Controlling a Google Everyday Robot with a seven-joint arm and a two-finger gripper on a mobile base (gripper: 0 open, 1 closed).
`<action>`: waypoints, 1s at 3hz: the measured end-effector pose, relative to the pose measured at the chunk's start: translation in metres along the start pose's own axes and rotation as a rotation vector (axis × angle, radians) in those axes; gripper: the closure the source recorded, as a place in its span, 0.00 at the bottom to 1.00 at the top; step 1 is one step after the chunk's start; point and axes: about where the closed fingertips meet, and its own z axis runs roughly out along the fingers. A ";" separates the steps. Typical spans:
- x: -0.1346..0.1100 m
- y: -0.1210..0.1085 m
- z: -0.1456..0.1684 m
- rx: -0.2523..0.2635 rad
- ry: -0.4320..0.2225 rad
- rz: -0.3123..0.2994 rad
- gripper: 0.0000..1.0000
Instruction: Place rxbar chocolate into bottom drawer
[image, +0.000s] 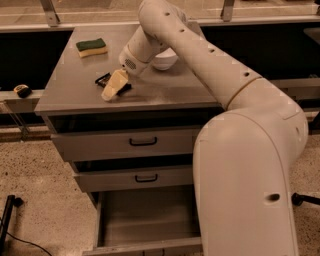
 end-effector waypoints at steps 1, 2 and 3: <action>0.000 0.006 0.003 -0.012 -0.006 -0.005 0.50; -0.004 0.006 -0.002 -0.012 -0.006 -0.005 0.74; -0.007 0.006 -0.005 -0.012 -0.006 -0.005 0.97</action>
Offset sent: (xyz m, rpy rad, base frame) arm -0.0296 0.0369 0.0022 0.1319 0.0220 0.1049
